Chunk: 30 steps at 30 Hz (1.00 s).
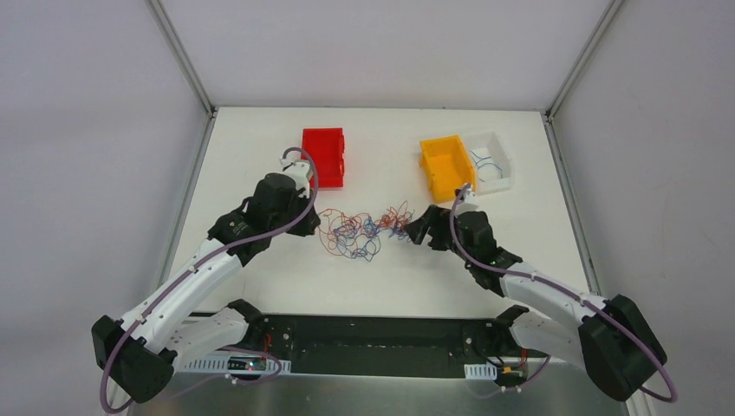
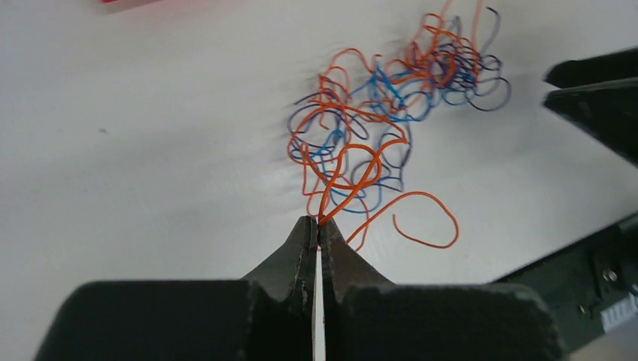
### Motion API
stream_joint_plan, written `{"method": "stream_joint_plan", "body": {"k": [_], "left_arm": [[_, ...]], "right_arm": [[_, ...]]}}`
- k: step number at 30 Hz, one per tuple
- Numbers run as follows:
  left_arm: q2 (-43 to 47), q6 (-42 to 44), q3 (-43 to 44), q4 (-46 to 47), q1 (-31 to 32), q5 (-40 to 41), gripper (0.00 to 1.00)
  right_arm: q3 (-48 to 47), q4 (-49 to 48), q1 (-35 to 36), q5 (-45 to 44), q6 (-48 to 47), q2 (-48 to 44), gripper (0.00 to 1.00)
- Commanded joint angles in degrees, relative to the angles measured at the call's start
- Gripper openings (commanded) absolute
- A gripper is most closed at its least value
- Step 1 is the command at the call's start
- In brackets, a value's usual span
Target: Untangle the cables
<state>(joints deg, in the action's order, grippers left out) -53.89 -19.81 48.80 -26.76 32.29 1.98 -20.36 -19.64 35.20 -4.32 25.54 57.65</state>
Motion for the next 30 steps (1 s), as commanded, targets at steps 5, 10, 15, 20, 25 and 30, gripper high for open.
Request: {"method": "stream_joint_plan", "body": {"k": [5, 10, 15, 20, 25, 30], "left_arm": [[-5.5, 4.1, 10.3, 2.8, 5.2, -21.9, 0.00], [-9.7, 4.9, 13.6, 1.8, 8.1, -24.7, 0.00], [-9.3, 4.5, 16.1, 1.6, 8.9, -26.9, 0.00], [-7.3, 4.3, 19.3, 1.6, 8.9, -26.9, 0.00], [-7.5, 4.1, 22.5, 1.6, 8.9, -26.2, 0.00], [-8.9, 3.5, 26.0, 1.6, 8.9, -25.1, 0.00]], "right_arm": [[-3.1, -11.1, 3.9, 16.9, -5.3, 3.2, 0.88], [-1.8, -15.7, 4.6, 22.5, -5.8, 2.1, 0.89], [-1.2, -15.9, 5.1, 21.5, -6.5, 0.8, 0.89], [-2.1, -16.1, 6.0, 22.2, -6.4, 2.7, 0.90], [-2.4, -17.6, 7.3, 22.7, -6.1, 4.9, 0.90], [-2.8, -18.3, 7.8, 23.4, -6.2, 6.4, 0.89]]}}
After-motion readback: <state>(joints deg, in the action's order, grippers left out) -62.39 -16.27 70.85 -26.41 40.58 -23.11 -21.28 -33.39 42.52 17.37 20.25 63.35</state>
